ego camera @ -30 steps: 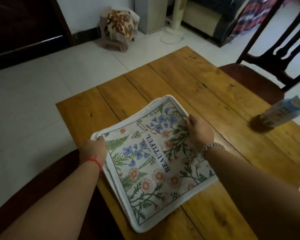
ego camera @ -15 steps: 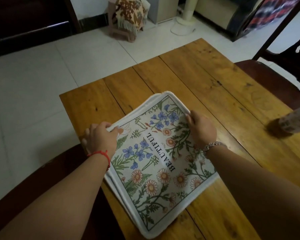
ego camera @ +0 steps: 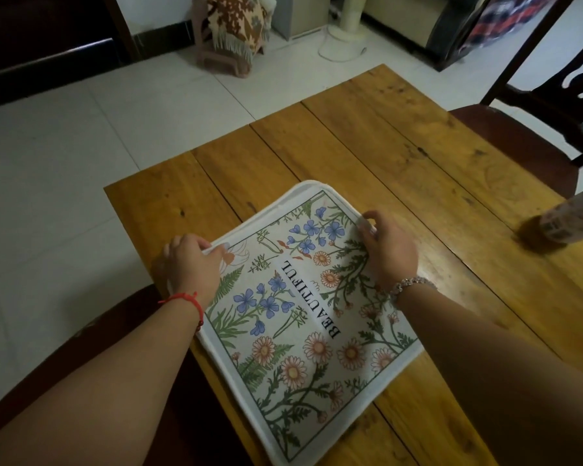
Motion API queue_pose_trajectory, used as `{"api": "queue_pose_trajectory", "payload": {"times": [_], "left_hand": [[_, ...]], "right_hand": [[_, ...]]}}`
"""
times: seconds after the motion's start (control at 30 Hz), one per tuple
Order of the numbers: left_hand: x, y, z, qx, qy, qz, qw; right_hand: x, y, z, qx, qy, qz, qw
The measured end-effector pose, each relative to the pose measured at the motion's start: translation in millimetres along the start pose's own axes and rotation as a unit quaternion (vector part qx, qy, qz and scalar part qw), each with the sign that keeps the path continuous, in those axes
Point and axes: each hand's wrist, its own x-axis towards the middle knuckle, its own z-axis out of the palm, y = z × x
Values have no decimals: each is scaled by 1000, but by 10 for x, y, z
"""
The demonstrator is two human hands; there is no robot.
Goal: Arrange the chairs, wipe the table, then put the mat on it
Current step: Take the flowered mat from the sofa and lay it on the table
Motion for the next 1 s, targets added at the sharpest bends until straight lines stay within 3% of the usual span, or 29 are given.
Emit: {"api": "queue_pose_trajectory", "payload": {"times": [0.27,0.4,0.5,0.7,1.0], "left_hand": [[99,129,-14,-33,-1,79,996],[203,449,-94,-112,-80,99,985],[288,840,-49,-137,-114,127,976],[483,1729,405,-182,-148,143,961],[745,2531,1287,-206,-176,122,955]], "right_hand": [[-24,-27,3,35,70,32,996],[84,-36,-244,115,36,70,990],[295,40,-508,120,63,90,987],[1072,396,-1052,134,119,111,977],[2139,1107,-1290,87,135,94,983]]}}
